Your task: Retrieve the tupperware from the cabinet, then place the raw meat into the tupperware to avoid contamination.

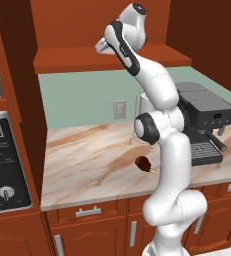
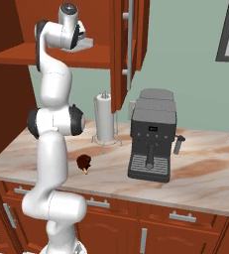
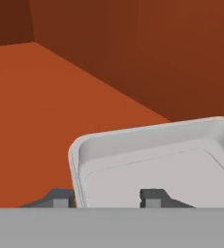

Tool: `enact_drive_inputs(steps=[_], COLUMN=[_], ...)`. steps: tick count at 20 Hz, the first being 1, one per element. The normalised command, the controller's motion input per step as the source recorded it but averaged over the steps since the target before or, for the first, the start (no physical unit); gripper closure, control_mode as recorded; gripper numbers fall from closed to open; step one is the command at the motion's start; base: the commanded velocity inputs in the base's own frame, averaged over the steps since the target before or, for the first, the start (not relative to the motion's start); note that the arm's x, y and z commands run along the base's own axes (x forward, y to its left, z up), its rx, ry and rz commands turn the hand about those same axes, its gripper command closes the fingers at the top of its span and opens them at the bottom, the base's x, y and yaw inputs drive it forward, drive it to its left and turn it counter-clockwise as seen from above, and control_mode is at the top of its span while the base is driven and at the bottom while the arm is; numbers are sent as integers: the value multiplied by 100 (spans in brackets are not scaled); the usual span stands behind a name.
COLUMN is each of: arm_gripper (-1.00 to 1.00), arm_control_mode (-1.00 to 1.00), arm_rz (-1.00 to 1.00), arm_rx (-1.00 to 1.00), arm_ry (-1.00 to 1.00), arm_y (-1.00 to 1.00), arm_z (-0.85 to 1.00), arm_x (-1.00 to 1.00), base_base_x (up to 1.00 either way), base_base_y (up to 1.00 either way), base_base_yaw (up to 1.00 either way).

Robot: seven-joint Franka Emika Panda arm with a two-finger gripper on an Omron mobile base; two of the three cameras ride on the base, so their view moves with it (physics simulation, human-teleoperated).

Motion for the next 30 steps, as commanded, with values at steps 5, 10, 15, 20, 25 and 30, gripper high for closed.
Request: enact_drive_inputs(steps=[5,10,15,20,25,30], arm_gripper=[100,100,100,100,100,100], arm_control_mode=[-100,-100,-100,-100,-100,-100], arm_rz=[4,0,0,0,0,0], arm_rx=[-1,0,0,0,0,0], arm_ry=[6,1,0,0,0,0], arm_y=[7,1,0,0,0,1], arm_z=[-16,-1,0,0,0,0], arm_x=[3,0,0,0,-3,-11], base_base_x=[0,0,0,0,0,0], base_base_y=[0,0,0,0,0,0], base_base_yaw=[0,0,0,0,0,0])
